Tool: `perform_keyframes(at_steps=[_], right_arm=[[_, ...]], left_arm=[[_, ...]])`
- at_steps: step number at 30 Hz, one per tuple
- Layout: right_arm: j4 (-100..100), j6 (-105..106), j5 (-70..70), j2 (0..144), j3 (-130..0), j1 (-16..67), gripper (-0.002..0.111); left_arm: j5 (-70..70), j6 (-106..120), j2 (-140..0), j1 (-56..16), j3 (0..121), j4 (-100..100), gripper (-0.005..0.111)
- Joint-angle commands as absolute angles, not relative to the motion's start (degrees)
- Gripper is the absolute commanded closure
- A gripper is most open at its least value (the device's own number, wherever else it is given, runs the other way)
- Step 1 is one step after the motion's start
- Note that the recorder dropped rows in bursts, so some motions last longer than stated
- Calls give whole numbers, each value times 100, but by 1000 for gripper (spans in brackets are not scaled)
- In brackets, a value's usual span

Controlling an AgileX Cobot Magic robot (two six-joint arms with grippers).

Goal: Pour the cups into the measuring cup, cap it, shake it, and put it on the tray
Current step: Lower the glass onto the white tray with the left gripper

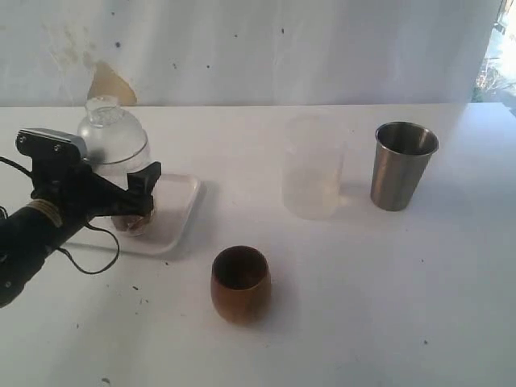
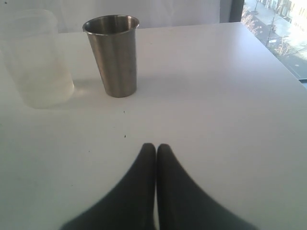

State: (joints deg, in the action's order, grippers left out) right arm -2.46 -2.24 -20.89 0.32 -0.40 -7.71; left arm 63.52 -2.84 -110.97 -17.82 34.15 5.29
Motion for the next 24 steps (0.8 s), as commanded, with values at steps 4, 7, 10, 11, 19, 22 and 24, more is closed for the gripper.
perform_keyframes(at_steps=[4, 7, 10, 11, 19, 22, 24], right_arm=[[-214, -235, -2006, 0, 0, -798, 108], [-214, -235, -2006, 0, 0, -798, 108], [-214, -235, -2006, 0, 0, -798, 108], [-214, -235, -2006, 0, 0, -798, 108], [-214, -235, -2006, 0, 0, -798, 108], [-214, -235, -2006, 0, 0, -798, 108], [-214, -235, -2006, 0, 0, -798, 108]], left_arm=[[6803, 0, -11072, -1782, 3444, 423, 53], [6803, -48, -11072, -1782, 3444, 384, 8], [6779, -142, -11072, -1782, 3444, 372, 2], [6804, -142, -11072, -1782, 3444, 372, 2], [6996, -168, -10812, -1782, 3444, 372, 2], [6996, -168, -10543, -1782, 3444, 372, 2], [6996, -145, -10340, -1782, 3444, 372, 2]])
